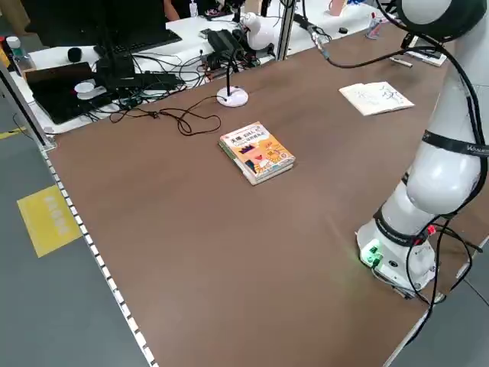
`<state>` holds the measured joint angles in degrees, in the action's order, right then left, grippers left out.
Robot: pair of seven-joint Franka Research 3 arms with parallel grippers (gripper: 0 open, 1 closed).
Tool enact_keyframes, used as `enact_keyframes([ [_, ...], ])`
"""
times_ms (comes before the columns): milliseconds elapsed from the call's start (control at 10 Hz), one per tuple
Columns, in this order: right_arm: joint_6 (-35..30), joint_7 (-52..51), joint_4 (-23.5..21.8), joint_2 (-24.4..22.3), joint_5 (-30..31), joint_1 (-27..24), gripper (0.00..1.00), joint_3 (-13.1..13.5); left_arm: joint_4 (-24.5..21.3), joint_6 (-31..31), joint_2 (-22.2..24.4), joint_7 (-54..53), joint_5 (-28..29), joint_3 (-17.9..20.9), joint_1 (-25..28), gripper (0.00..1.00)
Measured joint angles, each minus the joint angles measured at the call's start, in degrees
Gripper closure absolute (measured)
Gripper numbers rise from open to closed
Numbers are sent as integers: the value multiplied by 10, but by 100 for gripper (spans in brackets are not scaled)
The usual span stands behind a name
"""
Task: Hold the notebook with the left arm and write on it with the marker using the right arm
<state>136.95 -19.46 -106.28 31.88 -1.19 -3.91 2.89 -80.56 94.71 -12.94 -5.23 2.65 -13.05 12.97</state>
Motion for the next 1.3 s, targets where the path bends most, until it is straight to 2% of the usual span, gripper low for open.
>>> enact_keyframes([
  [400, -8, 49, 1, 0, 0, 7, 52, -4, -44, 47, 4, 0, 0, -6, -2, 0],
  [600, -32, 97, 10, -6, 0, 33, 49, -7, -61, 53, 11, 0, -1, -14, -4, 0],
  [800, -73, 139, 23, -30, 0, 67, 32, -8, -77, 53, 26, 10, -1, -32, -5, 0],
  [1100, -161, 181, 43, -101, 1, 108, 5, -8, -97, 53, 49, 21, -1, -41, -9, 0],
  [1200, -187, 185, 49, -128, 1, 114, 0, -8, -102, 53, 54, 21, -1, -40, -8, 0],
  [1300, -211, 187, 56, -153, 5, 116, 0, -8, -106, 53, 57, 21, -1, -40, -8, 0],
])
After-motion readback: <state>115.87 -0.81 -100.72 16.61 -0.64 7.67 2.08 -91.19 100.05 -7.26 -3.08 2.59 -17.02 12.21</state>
